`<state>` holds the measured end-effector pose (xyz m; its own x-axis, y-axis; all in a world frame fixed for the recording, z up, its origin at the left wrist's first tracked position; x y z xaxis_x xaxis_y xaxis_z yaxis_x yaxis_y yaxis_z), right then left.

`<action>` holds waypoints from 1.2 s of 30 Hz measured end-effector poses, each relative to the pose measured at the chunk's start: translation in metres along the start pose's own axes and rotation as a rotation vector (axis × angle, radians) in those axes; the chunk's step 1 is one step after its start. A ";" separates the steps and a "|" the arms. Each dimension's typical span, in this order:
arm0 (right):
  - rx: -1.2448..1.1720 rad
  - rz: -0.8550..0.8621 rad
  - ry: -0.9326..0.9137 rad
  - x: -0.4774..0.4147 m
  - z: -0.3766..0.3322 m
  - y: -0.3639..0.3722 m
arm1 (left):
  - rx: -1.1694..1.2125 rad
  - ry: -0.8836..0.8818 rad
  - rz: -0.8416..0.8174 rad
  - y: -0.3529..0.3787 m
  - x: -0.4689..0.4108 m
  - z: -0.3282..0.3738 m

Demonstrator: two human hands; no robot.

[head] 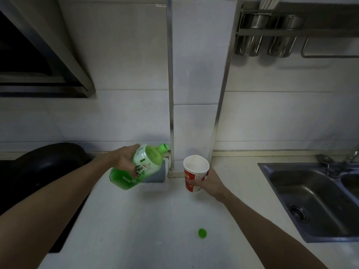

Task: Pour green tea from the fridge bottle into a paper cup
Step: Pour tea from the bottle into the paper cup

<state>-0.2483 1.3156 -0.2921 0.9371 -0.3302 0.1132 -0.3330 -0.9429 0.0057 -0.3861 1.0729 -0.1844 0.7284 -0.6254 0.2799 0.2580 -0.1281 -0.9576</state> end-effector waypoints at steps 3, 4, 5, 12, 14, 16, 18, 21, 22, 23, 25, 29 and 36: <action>0.004 0.021 -0.003 -0.001 0.003 -0.003 | 0.083 -0.029 0.011 0.013 0.004 -0.007; 0.006 0.027 -0.004 -0.001 0.005 -0.003 | 0.121 -0.035 0.020 0.017 0.005 -0.009; 0.005 0.033 -0.009 -0.001 0.006 -0.003 | 0.166 -0.037 0.035 0.022 0.007 -0.011; -0.001 0.074 -0.014 0.000 0.020 -0.001 | 0.401 -0.016 0.100 0.060 0.014 -0.016; -0.002 0.084 -0.001 0.000 0.028 0.000 | 0.446 -0.035 0.105 0.073 0.014 -0.021; -0.009 0.095 0.005 0.001 0.034 -0.001 | 0.492 -0.060 0.107 0.088 0.016 -0.025; -0.012 0.091 0.004 0.001 0.039 0.001 | 0.549 -0.089 0.105 0.102 0.019 -0.029; -0.018 0.082 0.003 0.000 0.044 0.004 | 0.635 -0.132 0.103 0.119 0.023 -0.033; -0.024 0.084 0.007 -0.001 0.046 0.004 | 0.663 -0.148 0.099 0.125 0.025 -0.036; -0.033 0.088 0.012 -0.001 0.048 0.005 | 0.699 -0.167 0.094 0.132 0.025 -0.039; -0.040 0.094 0.011 -0.002 0.052 0.007 | 0.773 -0.198 0.078 0.146 0.026 -0.046; -0.022 0.118 0.039 0.000 0.073 0.010 | 0.847 -0.211 0.050 0.167 0.027 -0.050; 0.031 0.123 0.114 0.001 0.104 0.023 | 0.915 -0.233 0.013 0.199 0.027 -0.054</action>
<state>-0.2444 1.2896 -0.3954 0.8710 -0.4378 0.2228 -0.4392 -0.8972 -0.0459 -0.3494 0.9895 -0.3714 0.8176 -0.4406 0.3706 0.5751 0.5938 -0.5627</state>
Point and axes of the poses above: each hand's wrist, its own x-axis away from the middle knuckle, its own y-axis out of the palm, z = x × y, the point moved 10 cm from there along -x, towards the middle knuckle, and after that the axes turned 15 degrees about -x, right-handed, at the moved point
